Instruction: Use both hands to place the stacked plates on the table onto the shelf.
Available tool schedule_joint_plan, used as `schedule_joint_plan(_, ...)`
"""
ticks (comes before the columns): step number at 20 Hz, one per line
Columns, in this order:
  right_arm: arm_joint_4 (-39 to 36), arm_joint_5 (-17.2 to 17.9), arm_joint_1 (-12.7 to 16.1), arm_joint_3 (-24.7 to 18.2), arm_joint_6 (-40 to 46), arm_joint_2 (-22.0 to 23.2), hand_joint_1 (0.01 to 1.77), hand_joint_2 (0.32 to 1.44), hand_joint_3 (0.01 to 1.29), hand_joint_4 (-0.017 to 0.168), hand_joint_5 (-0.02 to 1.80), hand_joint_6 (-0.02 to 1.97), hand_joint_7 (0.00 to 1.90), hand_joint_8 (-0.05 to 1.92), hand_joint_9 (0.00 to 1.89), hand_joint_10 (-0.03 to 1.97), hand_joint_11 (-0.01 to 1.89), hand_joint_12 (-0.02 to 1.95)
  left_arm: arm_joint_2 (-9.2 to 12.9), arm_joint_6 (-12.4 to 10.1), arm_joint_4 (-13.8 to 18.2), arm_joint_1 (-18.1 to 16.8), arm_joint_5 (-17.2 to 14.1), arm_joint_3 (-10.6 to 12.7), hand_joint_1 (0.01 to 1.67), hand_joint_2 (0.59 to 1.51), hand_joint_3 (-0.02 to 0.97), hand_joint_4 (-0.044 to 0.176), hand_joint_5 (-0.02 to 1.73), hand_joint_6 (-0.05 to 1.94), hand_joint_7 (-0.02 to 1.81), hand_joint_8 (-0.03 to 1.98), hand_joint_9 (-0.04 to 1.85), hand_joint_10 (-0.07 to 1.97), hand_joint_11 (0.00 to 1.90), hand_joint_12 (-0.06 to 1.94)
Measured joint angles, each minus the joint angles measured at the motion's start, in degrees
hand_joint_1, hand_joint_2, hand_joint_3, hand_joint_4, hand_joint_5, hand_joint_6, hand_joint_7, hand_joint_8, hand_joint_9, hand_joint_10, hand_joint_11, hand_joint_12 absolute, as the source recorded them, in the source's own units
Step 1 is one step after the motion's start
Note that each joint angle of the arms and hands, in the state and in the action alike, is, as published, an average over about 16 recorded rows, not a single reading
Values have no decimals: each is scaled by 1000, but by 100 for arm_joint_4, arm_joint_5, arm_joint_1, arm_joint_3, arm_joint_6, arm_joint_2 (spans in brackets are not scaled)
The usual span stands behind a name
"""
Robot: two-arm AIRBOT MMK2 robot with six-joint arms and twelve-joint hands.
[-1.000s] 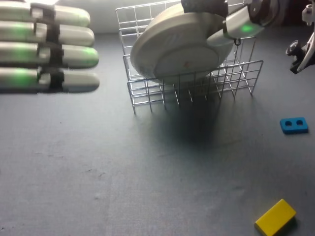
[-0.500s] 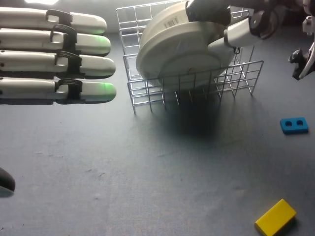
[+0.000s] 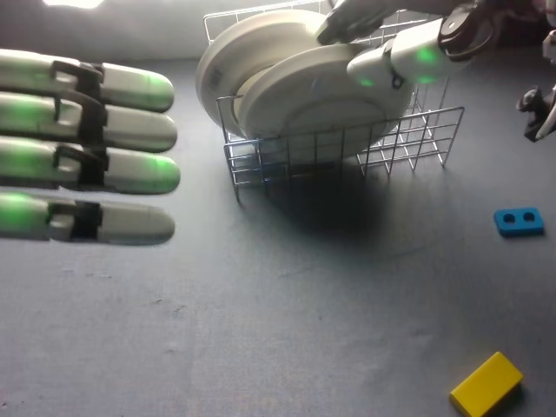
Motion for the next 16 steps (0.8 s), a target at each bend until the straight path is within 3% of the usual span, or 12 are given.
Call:
schedule_joint_plan(3, 2, -2, 86, -132, -58, 164, 700, 1311, 12, -2, 564, 64, 651, 33, 605, 96, 109, 1199, -9, 21, 74, 41, -200, -4, 13, 1130, 1, 2, 66, 15, 46, 15, 26, 9, 17, 10)
schedule_joint_plan(11, -45, 170, 208, -762, -279, 918, 650, 1294, 13, -1, 636, 35, 708, 39, 676, 73, 197, 1212, -10, 53, 341, 125, -345, -17, 13, 1129, 4, 2, 145, 38, 148, 43, 117, 40, 77, 75)
schedule_joint_plan(14, -87, 365, 168, -1096, -362, 1296, 574, 1244, 12, -1, 751, 259, 825, 279, 798, 336, 408, 1340, -13, 49, 463, 136, -388, 6, 13, 1133, 5, 3, 358, 280, 383, 316, 348, 316, 284, 369)
schedule_joint_plan(16, -115, 509, 105, -1322, -398, 1560, 518, 1216, 12, 0, 860, 489, 930, 506, 909, 563, 594, 1429, -15, 43, 545, 136, -410, 24, 19, 1136, 6, 20, 543, 512, 583, 547, 556, 547, 492, 602)
